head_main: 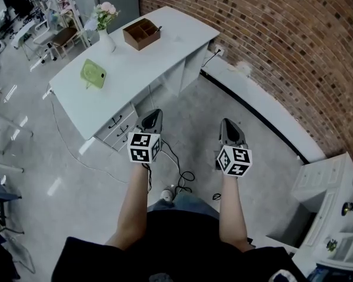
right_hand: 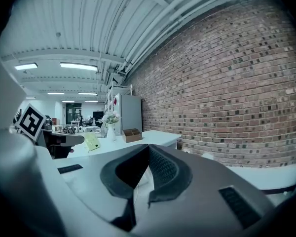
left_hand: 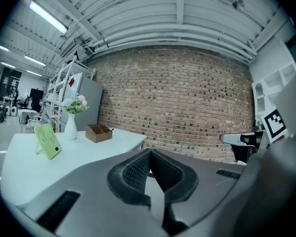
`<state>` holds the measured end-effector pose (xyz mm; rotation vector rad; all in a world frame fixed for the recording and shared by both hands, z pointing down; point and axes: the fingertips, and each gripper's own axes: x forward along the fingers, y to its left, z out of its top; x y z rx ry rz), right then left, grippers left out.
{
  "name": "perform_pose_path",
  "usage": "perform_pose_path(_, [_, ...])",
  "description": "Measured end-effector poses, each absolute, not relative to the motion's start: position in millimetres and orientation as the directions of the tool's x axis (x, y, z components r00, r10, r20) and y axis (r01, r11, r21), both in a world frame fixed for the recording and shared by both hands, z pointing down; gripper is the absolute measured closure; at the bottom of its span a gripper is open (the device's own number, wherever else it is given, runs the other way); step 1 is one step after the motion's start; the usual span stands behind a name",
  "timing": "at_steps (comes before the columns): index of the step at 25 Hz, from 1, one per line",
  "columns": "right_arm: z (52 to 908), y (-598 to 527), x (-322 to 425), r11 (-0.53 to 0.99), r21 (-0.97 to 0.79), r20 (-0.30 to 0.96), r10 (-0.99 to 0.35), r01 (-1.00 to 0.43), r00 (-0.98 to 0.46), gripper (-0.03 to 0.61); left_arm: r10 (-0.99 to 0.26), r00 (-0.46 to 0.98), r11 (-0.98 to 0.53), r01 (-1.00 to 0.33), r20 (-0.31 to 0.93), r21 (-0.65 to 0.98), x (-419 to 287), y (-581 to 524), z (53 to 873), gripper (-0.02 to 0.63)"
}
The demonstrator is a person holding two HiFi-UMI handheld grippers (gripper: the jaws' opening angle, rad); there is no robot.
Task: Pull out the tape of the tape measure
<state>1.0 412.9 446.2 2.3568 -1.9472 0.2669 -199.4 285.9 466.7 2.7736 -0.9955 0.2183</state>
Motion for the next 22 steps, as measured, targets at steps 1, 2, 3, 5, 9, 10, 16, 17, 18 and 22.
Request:
perform_pose_path(1, [445,414,-1,-0.197,-0.049,0.178,-0.966,-0.979,0.185,0.577,-0.610,0.767,-0.760,-0.637,0.198,0.127,-201,286,466,0.592])
perform_pose_path(2, [443,415,-4,-0.198,-0.045,0.174,-0.967,-0.979,0.188,0.577,-0.607,0.770,-0.763,-0.634,0.197,0.124,-203,285,466,0.592])
perform_pose_path(3, [442,415,-6,-0.199,-0.043,0.171,-0.967,-0.979,0.189,0.577,-0.605,0.771,-0.766,-0.632,0.199,0.117,-204,284,467,0.592])
perform_pose_path(5, [442,414,-8,-0.201,-0.044,0.165,-0.968,-0.979,0.191,0.577,-0.603,0.771,-0.768,-0.630,0.202,0.112,-205,280,468,0.592])
perform_pose_path(9, [438,406,-2,-0.212,-0.044,0.153,-0.967,-0.976,0.203,0.577,-0.600,0.777,-0.771,-0.626,0.191,0.122,-200,267,469,0.592])
perform_pose_path(10, [437,402,0,-0.214,-0.043,0.149,-0.967,-0.976,0.205,0.577,-0.600,0.777,-0.771,-0.625,0.189,0.123,-197,262,469,0.592])
perform_pose_path(16, [428,368,31,-0.228,-0.055,0.111,-0.969,-0.972,0.221,0.577,-0.593,0.785,-0.783,-0.615,0.181,0.099,-168,221,464,0.592])
perform_pose_path(17, [428,359,37,-0.227,-0.066,0.102,-0.970,-0.972,0.219,0.577,-0.596,0.783,-0.782,-0.616,0.179,0.094,-162,212,464,0.592])
perform_pose_path(18, [428,350,44,-0.224,-0.075,0.095,-0.972,-0.972,0.217,0.577,-0.599,0.781,-0.780,-0.619,0.177,0.091,-156,203,464,0.592])
perform_pose_path(22, [439,297,78,-0.199,-0.079,0.095,-0.977,-0.977,0.192,0.577,-0.620,0.764,-0.764,-0.639,0.179,0.082,-124,155,470,0.592])
